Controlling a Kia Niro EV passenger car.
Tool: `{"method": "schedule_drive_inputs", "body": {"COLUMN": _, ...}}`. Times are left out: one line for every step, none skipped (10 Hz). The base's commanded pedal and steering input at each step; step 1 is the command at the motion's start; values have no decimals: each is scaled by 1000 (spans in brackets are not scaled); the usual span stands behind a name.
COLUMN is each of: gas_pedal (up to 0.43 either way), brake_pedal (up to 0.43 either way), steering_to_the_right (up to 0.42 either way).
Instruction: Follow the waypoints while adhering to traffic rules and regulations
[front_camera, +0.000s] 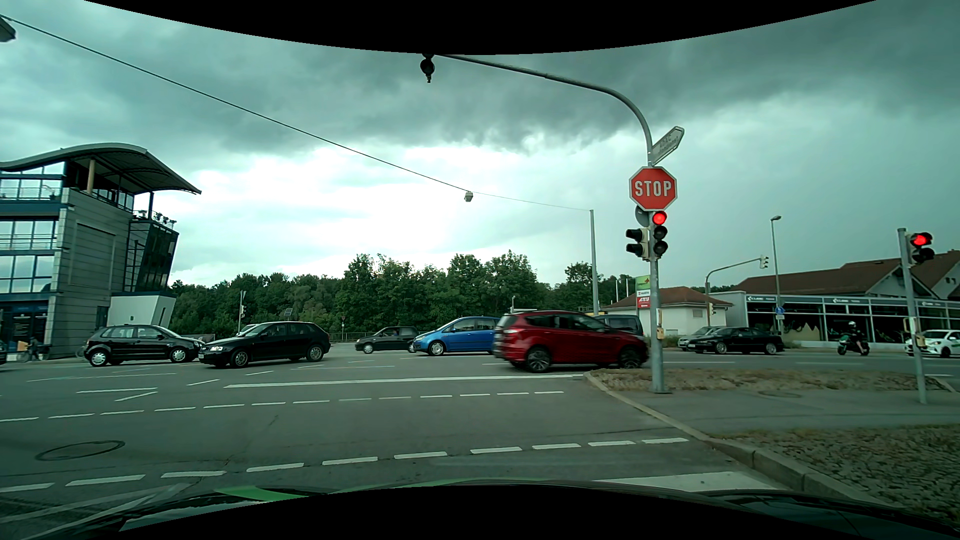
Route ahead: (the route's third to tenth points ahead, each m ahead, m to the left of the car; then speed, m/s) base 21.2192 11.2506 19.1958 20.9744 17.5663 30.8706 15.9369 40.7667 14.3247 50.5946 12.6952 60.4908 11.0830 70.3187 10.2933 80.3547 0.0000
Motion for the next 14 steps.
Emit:
{"method": "schedule_drive_inputs", "body": {"gas_pedal": 0, "brake_pedal": 329, "steering_to_the_right": -94}}
{"method": "schedule_drive_inputs", "body": {"gas_pedal": 0, "brake_pedal": 329, "steering_to_the_right": -95}}
{"method": "schedule_drive_inputs", "body": {"gas_pedal": 0, "brake_pedal": 329, "steering_to_the_right": -94}}
{"method": "schedule_drive_inputs", "body": {"gas_pedal": 0, "brake_pedal": 329, "steering_to_the_right": -95}}
{"method": "schedule_drive_inputs", "body": {"gas_pedal": 0, "brake_pedal": 329, "steering_to_the_right": -95}}
{"method": "schedule_drive_inputs", "body": {"gas_pedal": 0, "brake_pedal": 329, "steering_to_the_right": -94}}
{"method": "schedule_drive_inputs", "body": {"gas_pedal": 0, "brake_pedal": 329, "steering_to_the_right": -95}}
{"method": "schedule_drive_inputs", "body": {"gas_pedal": 0, "brake_pedal": 329, "steering_to_the_right": -95}}
{"method": "schedule_drive_inputs", "body": {"gas_pedal": 0, "brake_pedal": 323, "steering_to_the_right": -95}}
{"method": "schedule_drive_inputs", "body": {"gas_pedal": 0, "brake_pedal": 323, "steering_to_the_right": -94}}
{"method": "schedule_drive_inputs", "body": {"gas_pedal": 0, "brake_pedal": 329, "steering_to_the_right": -95}}
{"method": "schedule_drive_inputs", "body": {"gas_pedal": 0, "brake_pedal": 329, "steering_to_the_right": -95}}
{"method": "schedule_drive_inputs", "body": {"gas_pedal": 0, "brake_pedal": 323, "steering_to_the_right": -95}}
{"method": "schedule_drive_inputs", "body": {"gas_pedal": 0, "brake_pedal": 329, "steering_to_the_right": -95}}
